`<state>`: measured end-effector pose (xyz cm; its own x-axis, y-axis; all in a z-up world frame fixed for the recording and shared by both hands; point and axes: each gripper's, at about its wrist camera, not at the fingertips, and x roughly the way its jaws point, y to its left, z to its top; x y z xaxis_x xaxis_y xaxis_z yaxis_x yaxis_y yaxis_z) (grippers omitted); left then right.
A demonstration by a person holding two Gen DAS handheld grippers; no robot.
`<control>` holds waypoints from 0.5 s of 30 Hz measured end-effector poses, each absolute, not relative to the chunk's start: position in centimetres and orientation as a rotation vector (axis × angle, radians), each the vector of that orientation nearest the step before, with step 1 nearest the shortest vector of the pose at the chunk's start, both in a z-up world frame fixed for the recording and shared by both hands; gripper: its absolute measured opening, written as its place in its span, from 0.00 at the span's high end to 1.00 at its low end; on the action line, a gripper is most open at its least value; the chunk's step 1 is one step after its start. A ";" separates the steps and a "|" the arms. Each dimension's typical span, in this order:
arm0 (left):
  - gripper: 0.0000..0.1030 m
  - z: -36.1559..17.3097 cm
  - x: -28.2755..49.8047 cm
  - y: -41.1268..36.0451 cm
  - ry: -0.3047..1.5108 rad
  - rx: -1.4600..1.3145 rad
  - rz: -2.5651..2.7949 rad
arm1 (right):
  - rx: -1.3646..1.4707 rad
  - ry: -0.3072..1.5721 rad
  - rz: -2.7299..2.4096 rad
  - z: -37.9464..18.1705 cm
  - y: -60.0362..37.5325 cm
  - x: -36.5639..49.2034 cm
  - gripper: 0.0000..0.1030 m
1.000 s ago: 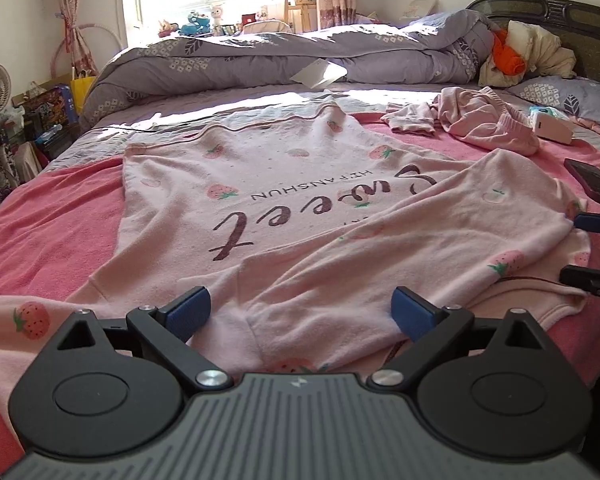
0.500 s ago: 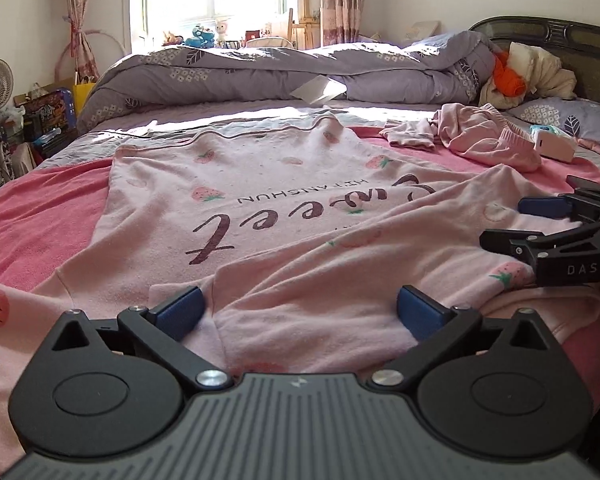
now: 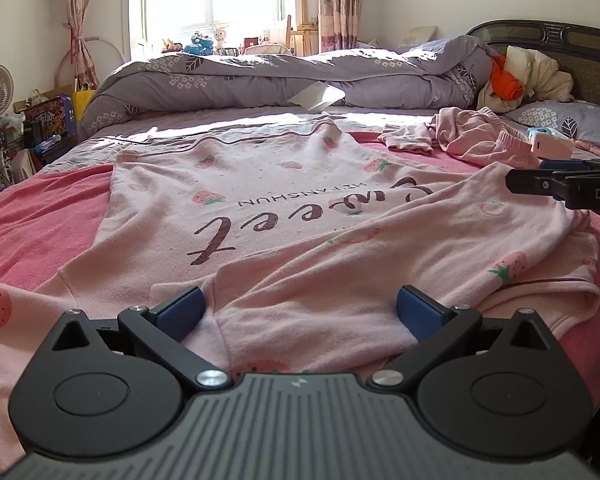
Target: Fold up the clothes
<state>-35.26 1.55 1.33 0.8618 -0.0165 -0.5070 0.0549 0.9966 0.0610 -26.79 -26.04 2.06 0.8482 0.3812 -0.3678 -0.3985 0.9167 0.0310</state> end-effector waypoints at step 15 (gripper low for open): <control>0.00 4.5 -41.6 11.7 0.498 -0.018 0.399 | -0.154 0.367 0.493 2.9 -20.4 -28.1 0.06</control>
<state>-41.59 11.73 4.53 0.8036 0.3676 -0.4681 -0.3764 0.9231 0.0787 -28.10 -20.38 2.90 0.8174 0.4331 -0.3799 -0.4878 0.8711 -0.0565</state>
